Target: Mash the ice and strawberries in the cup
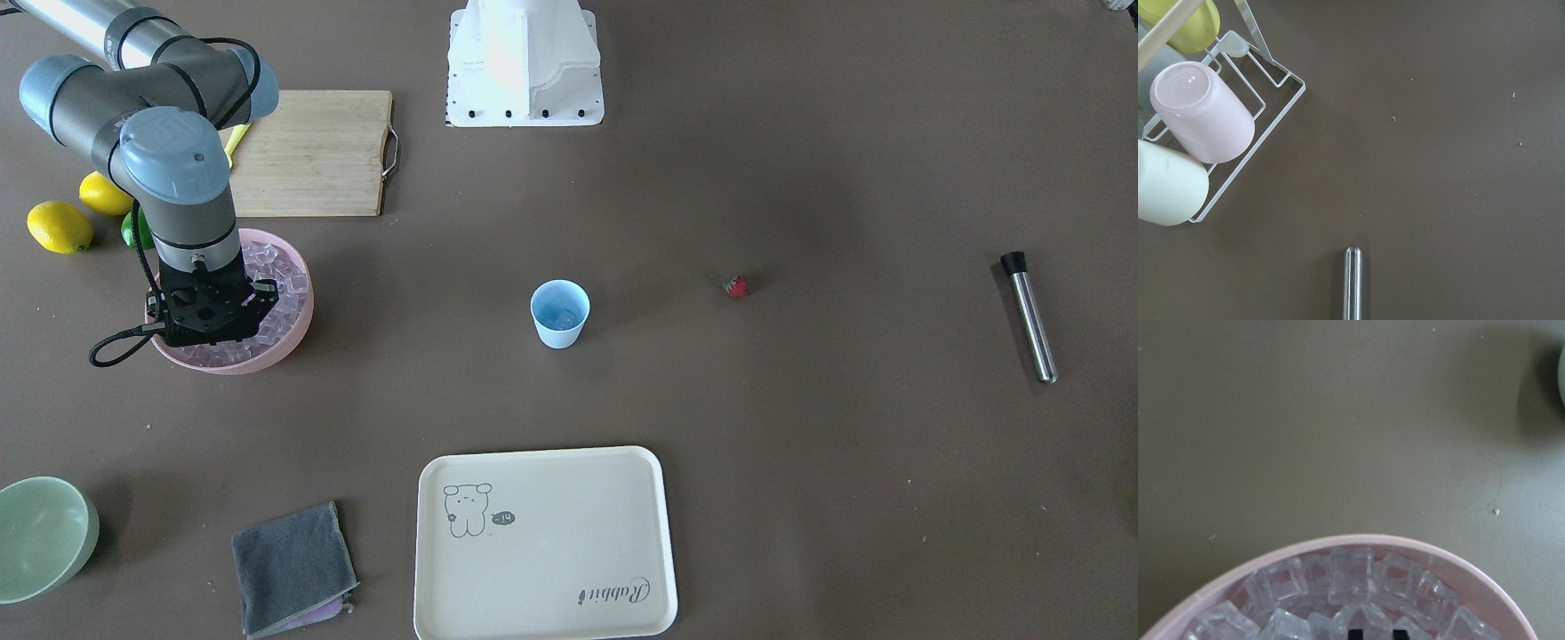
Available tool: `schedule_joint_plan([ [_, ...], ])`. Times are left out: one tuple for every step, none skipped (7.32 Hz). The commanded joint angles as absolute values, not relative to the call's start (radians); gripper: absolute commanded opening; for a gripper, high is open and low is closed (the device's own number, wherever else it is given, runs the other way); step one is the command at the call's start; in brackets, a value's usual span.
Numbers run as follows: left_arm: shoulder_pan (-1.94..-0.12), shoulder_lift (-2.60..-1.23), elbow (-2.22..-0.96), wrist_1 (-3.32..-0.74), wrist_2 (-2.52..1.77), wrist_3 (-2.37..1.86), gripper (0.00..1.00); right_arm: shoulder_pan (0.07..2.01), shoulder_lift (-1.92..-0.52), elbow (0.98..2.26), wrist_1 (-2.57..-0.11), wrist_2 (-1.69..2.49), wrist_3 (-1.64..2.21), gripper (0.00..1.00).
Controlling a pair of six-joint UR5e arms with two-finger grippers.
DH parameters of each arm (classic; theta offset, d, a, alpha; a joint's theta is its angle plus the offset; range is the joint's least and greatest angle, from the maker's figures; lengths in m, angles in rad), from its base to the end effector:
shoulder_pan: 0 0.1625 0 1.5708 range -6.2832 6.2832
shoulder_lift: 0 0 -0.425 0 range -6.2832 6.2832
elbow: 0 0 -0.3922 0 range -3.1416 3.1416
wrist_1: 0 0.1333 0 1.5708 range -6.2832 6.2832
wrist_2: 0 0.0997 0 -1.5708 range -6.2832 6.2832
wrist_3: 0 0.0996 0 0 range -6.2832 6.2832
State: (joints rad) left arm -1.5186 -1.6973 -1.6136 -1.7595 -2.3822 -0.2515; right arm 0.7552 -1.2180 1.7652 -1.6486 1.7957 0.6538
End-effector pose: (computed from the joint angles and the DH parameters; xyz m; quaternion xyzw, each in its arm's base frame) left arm -0.0319 -0.5600 0.5473 0.1030 0.4086 -0.0200 0.9067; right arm -0.3714 -0.5022 0.3988 0.0983 -0.2359 -0.1041 0.9612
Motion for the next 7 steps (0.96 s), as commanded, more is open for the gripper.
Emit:
schedule_joint_plan([
  [-1.519, -1.698, -1.614, -1.759, -2.382, -0.252, 0.98, 0.762, -1.213, 1.778, -1.654, 1.813, 0.653, 0.06],
  [-1.519, -1.698, -1.614, -1.759, -2.382, -0.252, 0.98, 0.787, -1.213, 1.782, -1.654, 1.853, 0.650, 0.05],
  [-1.519, -1.698, -1.614, -1.759, -2.382, -0.250, 0.98, 0.801, -1.221, 1.786, -1.654, 1.856, 0.644, 0.53],
  [-1.517, -1.698, -1.614, -1.759, -2.381, -0.250, 0.98, 0.801, -1.251, 1.798, -1.654, 1.845, 0.643, 0.86],
  [-1.514, -1.698, -1.614, -1.759, -2.381, -0.250, 0.98, 0.804, -1.268, 1.816, -1.654, 1.835, 0.644, 0.98],
  [-1.514, -1.698, -1.615, -1.759, -2.382, -0.256, 0.98, 0.802, -1.288, 1.833, -1.654, 1.816, 0.647, 0.98],
  [-1.514, -1.700, -1.614, -1.759, -2.381, -0.256, 0.98, 0.802, -1.292, 1.839, -1.654, 1.813, 0.652, 0.98],
])
